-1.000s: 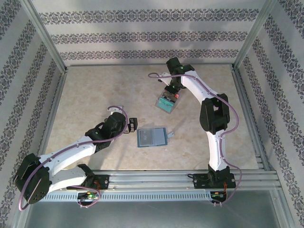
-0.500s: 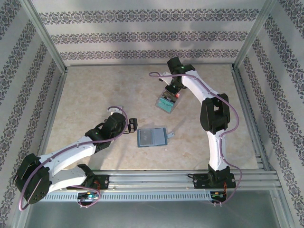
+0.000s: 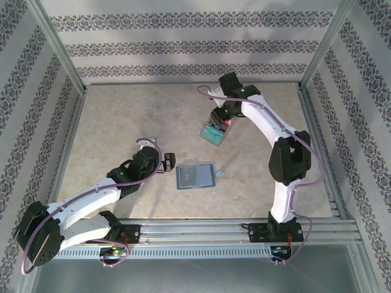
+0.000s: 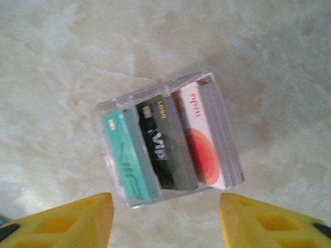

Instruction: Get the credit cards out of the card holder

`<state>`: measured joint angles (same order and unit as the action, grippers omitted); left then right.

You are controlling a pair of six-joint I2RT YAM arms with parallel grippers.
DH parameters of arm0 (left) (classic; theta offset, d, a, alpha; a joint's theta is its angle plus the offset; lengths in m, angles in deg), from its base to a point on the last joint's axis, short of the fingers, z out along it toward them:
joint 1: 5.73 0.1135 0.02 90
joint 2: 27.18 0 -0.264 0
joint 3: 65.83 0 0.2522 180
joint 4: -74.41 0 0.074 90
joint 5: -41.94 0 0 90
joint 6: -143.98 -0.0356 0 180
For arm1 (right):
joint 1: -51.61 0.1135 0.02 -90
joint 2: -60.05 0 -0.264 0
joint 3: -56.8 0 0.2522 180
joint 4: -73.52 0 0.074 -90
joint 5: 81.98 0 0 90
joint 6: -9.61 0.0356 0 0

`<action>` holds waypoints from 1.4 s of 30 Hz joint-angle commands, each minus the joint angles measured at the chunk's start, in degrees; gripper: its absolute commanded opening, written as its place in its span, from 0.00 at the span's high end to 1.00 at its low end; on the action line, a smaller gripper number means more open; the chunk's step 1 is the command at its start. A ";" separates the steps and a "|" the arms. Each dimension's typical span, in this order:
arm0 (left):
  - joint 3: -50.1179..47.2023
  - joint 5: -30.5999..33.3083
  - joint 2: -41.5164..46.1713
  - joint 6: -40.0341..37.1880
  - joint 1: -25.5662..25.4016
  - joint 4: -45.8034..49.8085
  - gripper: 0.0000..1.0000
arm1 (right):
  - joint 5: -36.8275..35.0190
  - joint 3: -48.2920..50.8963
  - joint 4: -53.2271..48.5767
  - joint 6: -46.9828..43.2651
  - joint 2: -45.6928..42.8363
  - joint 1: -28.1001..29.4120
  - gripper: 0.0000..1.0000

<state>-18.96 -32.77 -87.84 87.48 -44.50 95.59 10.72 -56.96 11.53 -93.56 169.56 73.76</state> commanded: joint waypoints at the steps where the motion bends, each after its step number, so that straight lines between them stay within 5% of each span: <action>1: -0.89 0.97 1.17 1.09 1.23 0.60 0.01 | 2.47 6.02 3.67 9.52 -5.22 1.50 0.37; 10: -3.22 4.44 1.84 5.21 1.93 -0.30 0.01 | -0.84 22.98 11.31 22.52 -15.47 10.92 0.31; 18: -4.55 7.54 2.19 12.11 4.49 3.46 0.01 | -7.87 30.40 13.33 34.98 -15.28 22.93 0.31; 28: -8.52 -0.10 3.21 15.01 10.83 -0.19 0.01 | -8.85 29.78 11.92 44.08 -9.69 32.76 0.38; 42: -9.55 -1.31 3.15 15.68 12.57 -0.47 0.01 | -7.36 27.17 13.95 46.30 -1.75 36.21 0.35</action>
<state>-27.75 -33.64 -85.29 102.32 -32.91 96.34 3.55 -28.33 25.61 -48.58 166.92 109.52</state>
